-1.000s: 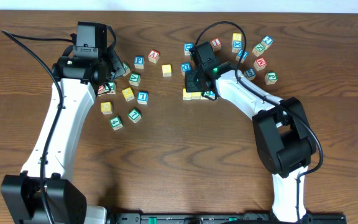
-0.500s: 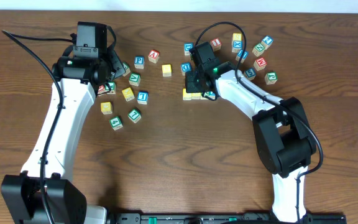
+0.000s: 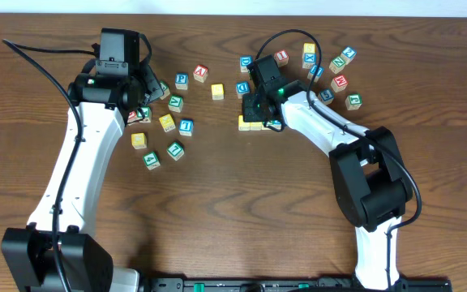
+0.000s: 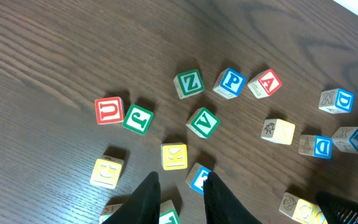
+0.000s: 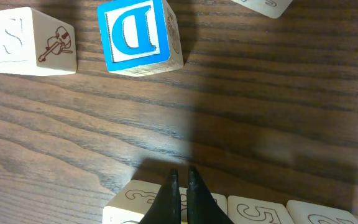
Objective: Spell out CORL
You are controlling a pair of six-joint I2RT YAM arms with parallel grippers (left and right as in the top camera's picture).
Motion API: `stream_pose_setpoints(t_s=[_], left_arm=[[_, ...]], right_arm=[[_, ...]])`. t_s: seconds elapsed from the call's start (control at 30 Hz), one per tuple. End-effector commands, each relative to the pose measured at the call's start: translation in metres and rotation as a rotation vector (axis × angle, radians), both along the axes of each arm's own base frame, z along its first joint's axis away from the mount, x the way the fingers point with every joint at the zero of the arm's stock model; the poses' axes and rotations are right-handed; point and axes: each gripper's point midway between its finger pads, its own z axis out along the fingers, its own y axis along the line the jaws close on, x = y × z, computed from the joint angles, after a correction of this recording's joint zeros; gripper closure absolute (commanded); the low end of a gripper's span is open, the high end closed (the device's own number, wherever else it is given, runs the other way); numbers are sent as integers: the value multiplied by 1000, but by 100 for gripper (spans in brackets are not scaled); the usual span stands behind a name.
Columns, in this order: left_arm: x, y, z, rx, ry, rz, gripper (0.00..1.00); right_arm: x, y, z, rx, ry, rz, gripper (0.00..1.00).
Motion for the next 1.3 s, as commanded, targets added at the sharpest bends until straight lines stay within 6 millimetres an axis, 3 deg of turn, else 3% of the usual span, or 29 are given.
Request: stream_pose_setpoints(t_s=[0.0,0.8,1.13,1.27], left_arm=[[0,4,-3,16,7,10,75],[-1,4,-4,14,8,12,75],[-1,4,-4,14,9,12,75],[-1,4,-4,14,9,12,75]], right_arm=[[-1,3,-6,-4,13,-5,99],[-2,4,-6,0,17,-2,99],[23,-1,23,33,-80,-34,94],[22,-12,20,-9,-73,-59,93]])
